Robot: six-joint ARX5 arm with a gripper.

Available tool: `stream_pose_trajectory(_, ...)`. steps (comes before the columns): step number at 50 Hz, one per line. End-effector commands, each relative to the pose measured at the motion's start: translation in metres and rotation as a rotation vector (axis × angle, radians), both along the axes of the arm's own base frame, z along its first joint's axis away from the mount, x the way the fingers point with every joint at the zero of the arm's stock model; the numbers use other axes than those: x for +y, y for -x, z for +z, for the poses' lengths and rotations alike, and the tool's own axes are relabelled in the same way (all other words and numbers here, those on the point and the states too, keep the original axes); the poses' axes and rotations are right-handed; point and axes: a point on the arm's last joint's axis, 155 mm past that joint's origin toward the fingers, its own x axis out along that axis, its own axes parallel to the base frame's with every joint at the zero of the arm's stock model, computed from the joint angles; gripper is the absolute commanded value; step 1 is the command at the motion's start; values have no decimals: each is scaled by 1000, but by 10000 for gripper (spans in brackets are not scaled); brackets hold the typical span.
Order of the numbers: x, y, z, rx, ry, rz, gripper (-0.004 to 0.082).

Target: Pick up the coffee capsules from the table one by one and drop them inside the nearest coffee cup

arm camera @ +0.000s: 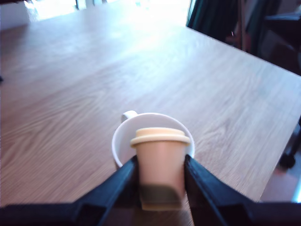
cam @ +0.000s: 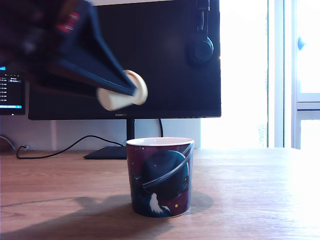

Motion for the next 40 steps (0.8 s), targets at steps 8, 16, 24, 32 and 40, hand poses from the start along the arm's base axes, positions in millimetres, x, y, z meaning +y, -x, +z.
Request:
stream_pose_trajectory(8,-13,-12,2,40,-83,-17,90)
stream_pose_trajectory(16,-20,-20,-5,99,-160,-41,90)
stream_pose_trajectory(24,-25,-24,-17,163,-227,-64,90)
stream_pose_trajectory(32,-30,-27,-29,198,-262,-86,90)
stream_pose_trajectory(40,-31,-26,-36,221,-293,-100,91)
